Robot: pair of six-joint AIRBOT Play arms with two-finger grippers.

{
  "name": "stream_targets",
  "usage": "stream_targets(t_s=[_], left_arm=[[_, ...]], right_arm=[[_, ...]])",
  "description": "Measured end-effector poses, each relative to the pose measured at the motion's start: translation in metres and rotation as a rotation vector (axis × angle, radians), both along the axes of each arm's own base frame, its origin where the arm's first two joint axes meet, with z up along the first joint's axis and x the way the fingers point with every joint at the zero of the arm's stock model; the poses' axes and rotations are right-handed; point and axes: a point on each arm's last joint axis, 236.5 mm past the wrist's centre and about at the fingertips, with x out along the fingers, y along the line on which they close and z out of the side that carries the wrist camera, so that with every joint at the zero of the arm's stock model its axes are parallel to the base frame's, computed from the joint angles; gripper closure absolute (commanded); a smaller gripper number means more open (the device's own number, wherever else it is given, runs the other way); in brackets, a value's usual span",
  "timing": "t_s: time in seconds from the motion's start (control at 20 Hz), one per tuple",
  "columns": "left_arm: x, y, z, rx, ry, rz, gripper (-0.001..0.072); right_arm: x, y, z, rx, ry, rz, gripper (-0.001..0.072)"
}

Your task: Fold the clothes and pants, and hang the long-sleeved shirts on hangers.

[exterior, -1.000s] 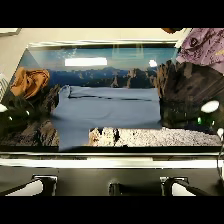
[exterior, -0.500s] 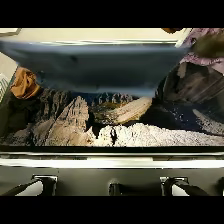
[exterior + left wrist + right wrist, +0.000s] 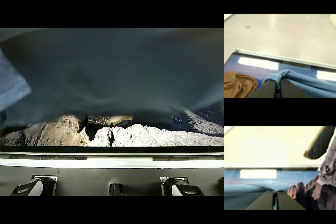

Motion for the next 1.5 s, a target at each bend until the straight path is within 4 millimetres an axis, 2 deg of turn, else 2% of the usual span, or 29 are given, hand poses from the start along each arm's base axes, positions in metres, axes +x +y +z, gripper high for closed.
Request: stream_targets(t_s=[0.05, 0.15, 0.25, 0.3, 0.5, 0.6, 0.7, 0.8, 0.85, 1.0, 1.1, 1.2, 1.3, 1.5], left_arm=[[-0.001, 0.001, -0.005, -0.005, 0.015, 0.004, 0.0691], [0.012, 0.002, -0.025, -0.019, 0.08, -0.005, 0.069], [0.041, 0.0, -0.064, -0.039, 0.199, -0.057, 0.069], [0.058, -0.001, -0.089, -0.057, 0.272, -0.086, 0.069], [0.137, -0.005, -0.227, -0.151, 0.594, -0.188, 0.069], [0.173, -0.01, -0.298, -0.196, 0.716, -0.214, 0.069], [0.208, -0.017, -0.363, -0.226, 0.799, -0.228, 0.069], [0.242, -0.024, -0.414, -0.24, 0.833, -0.231, 0.069], [0.258, -0.026, -0.433, -0.241, 0.836, -0.23, 0.069], [0.307, -0.031, -0.467, -0.24, 0.804, -0.223, 0.069], [0.33, -0.032, -0.474, -0.239, 0.774, -0.222, 0.069], [0.345, -0.032, -0.478, -0.236, 0.754, -0.221, 0.069], [0.349, -0.033, -0.481, -0.234, 0.759, -0.225, 0.069], [0.33, -0.034, -0.502, -0.208, 0.883, -0.249, 0.069]], right_arm=[[0.006, -0.001, -0.005, 0.01, 0.022, -0.003, 0.0686], [0.03, -0.004, -0.03, 0.025, 0.126, -0.004, 0.0686], [0.071, -0.008, -0.078, 0.04, 0.304, -0.002, 0.0686], [0.094, -0.011, -0.11, 0.052, 0.415, -0.001, 0.0686], [0.177, -0.02, -0.247, 0.093, 0.799, 0.004, 0.0686], [0.213, -0.024, -0.308, 0.105, 0.922, 0.005, 0.0686], [0.246, -0.028, -0.364, 0.12, 0.998, 0.0, 0.0686], [0.275, -0.032, -0.41, 0.136, 1.029, -0.012, 0.0686], [0.289, -0.034, -0.429, 0.14, 1.027, -0.019, 0.0686], [0.323, -0.04, -0.469, 0.153, 0.991, -0.042, 0.0686], [0.338, -0.043, -0.481, 0.159, 0.961, -0.054, 0.0686], [0.345, -0.044, -0.487, 0.161, 0.943, -0.059, 0.0686], [0.346, -0.045, -0.492, 0.162, 0.949, -0.06, 0.0686], [0.327, -0.041, -0.506, 0.158, 1.045, -0.046, 0.0686]])
